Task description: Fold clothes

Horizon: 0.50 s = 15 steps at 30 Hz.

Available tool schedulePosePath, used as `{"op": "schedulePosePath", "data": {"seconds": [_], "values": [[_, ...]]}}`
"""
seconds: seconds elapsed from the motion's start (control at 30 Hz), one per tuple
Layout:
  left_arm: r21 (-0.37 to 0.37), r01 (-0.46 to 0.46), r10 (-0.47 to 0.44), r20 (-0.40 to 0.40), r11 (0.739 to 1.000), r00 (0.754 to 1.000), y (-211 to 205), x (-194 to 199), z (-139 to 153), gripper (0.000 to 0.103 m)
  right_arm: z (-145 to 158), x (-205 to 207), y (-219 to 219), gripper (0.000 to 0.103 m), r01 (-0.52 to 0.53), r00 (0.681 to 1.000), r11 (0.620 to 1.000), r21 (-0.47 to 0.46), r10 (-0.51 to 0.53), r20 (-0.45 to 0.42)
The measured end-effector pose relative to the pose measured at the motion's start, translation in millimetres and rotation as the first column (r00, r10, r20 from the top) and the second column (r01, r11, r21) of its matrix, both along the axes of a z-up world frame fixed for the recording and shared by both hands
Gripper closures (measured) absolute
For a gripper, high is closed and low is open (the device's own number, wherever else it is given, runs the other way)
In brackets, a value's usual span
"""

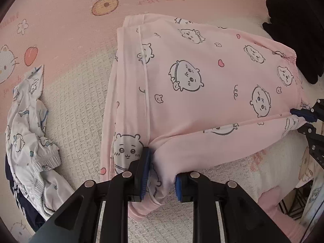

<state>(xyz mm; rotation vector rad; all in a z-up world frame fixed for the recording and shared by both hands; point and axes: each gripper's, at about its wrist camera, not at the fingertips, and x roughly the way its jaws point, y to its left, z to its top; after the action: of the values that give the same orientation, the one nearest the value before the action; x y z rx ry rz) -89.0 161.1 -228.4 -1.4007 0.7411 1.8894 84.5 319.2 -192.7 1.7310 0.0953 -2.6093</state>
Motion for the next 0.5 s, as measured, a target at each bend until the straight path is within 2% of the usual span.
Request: {"op": "schedulePosePath", "data": {"seconds": [0.17, 0.27, 0.37, 0.5], "values": [[-0.033, -0.075, 0.075, -0.006, 0.997, 0.997, 1, 0, 0, 0.085, 2, -1, 22, 0.091, 0.118, 0.993, 0.979, -0.165, -0.120, 0.001], [0.010, -0.115, 0.116, -0.030, 0.993, 0.993, 1, 0, 7, 0.085, 6, 1, 29, 0.092, 0.155, 0.987, 0.967, -0.202, -0.160, -0.010], [0.066, -0.104, 0.108, -0.058, 0.992, 0.993, -1, 0, 20, 0.085, 13, -3, 41, 0.092, 0.169, 0.983, 0.955, -0.243, -0.181, -0.029], [0.078, -0.049, 0.058, -0.115, 0.996, 0.992, 24, -28, 42, 0.086, 18, -11, 57, 0.092, 0.209, 0.974, 0.933, -0.292, -0.226, -0.024]]}}
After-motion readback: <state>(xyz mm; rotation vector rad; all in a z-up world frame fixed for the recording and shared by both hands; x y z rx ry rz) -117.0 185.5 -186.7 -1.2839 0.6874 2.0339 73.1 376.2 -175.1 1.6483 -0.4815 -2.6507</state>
